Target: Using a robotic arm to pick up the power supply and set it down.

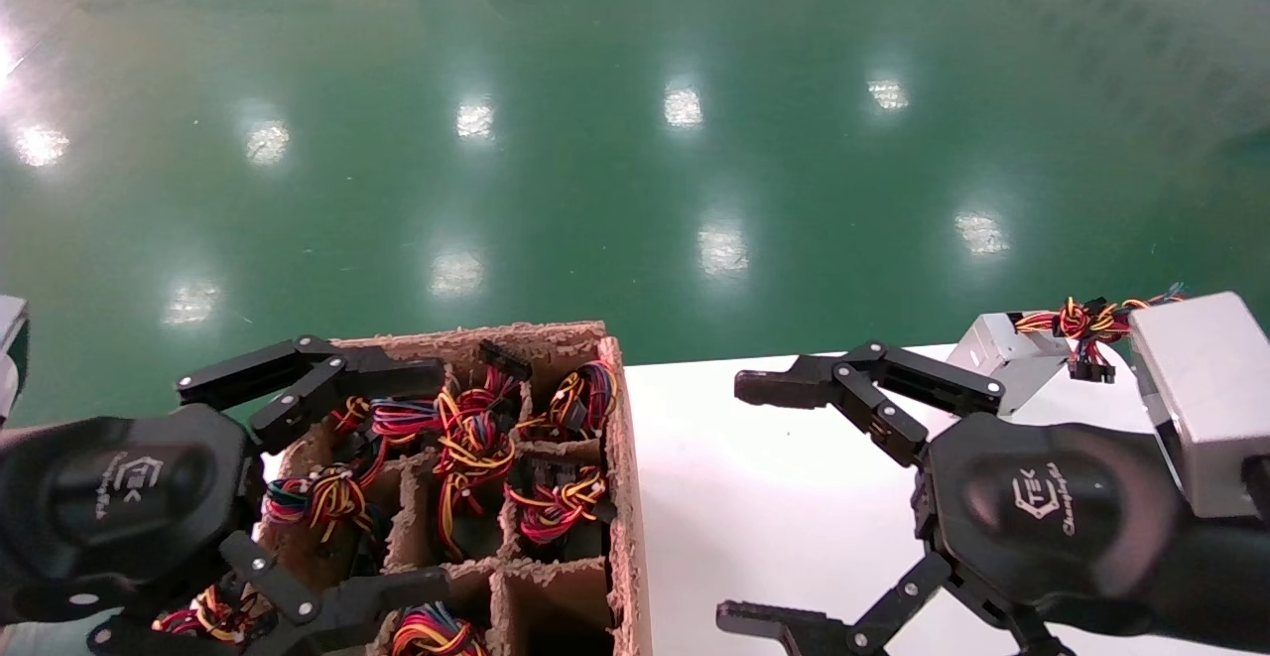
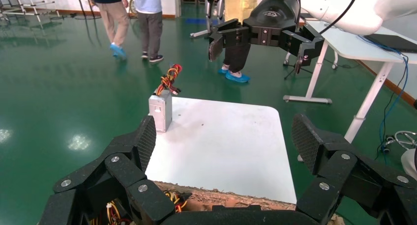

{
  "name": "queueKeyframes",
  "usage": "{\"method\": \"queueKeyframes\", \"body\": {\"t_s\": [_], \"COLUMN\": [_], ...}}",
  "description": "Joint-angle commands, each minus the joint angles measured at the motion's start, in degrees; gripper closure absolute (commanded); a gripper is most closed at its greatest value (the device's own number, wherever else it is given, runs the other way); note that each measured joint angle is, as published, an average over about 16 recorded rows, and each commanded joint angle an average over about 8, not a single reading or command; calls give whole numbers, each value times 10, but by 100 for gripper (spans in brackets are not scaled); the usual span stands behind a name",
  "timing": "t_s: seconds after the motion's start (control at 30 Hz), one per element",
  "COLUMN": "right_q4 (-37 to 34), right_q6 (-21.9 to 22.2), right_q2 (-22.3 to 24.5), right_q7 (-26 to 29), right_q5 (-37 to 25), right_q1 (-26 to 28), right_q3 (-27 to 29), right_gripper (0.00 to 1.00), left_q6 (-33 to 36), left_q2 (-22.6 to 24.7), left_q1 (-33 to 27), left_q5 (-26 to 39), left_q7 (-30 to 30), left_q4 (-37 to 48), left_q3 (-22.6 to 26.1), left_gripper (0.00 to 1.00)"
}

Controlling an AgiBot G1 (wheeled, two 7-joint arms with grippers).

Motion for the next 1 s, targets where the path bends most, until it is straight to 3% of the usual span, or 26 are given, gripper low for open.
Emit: {"method": "queueKeyframes", "body": {"t_s": [0.03, 0.53, 0.8, 1.0], "right_q4": [0, 0, 0, 0], "right_q6": [0, 0, 0, 0], "right_q2": [0, 0, 0, 0], "right_q7": [0, 0, 0, 0], "right_q5": [0, 0, 0, 0], "right_q1": [0, 0, 0, 0], "right_q3": [0, 0, 0, 0], "right_gripper": [0, 0, 0, 0], "left_q6": [0, 0, 0, 0], "left_q2": [0, 0, 0, 0], "left_q1": [0, 0, 0, 0], "left_q5": [0, 0, 0, 0], "left_q7": [0, 0, 0, 0], "left_q4": [0, 0, 0, 0], "left_q3": [0, 0, 0, 0], "left_gripper": [0, 1, 99, 100]}}
